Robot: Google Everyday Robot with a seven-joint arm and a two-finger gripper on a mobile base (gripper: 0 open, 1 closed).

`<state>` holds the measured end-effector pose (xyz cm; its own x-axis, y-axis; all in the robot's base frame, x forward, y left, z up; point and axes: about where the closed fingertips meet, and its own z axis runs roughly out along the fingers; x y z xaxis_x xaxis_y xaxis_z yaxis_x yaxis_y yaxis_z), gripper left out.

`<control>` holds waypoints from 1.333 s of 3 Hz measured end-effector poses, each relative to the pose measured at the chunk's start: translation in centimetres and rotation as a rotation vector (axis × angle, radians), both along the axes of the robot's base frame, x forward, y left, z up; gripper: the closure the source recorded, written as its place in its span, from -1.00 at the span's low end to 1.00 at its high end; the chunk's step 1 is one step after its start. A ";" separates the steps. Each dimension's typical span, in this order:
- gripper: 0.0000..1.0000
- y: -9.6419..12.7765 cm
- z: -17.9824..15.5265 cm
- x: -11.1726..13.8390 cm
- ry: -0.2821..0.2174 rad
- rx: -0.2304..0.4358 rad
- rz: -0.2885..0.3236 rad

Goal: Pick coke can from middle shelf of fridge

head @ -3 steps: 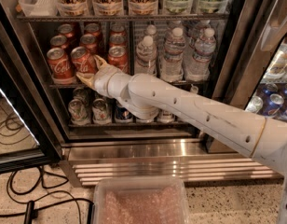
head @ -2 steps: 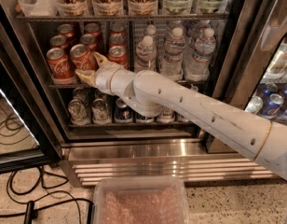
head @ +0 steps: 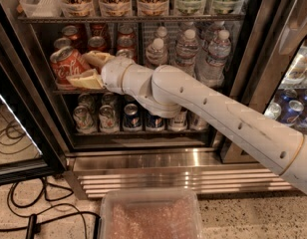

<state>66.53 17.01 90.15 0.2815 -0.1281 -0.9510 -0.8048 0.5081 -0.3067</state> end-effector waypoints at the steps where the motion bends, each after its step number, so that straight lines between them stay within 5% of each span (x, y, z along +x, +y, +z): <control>1: 1.00 0.0 -0.2 -0.6 0.000 0.004 -0.001; 3: 1.00 -1.9 -1.9 -7.6 0.021 0.007 -0.031; 4: 1.00 -4.9 -2.7 -11.8 0.020 0.019 -0.085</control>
Offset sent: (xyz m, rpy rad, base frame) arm -0.0772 -0.0182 -0.0252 0.0142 0.0280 -0.0137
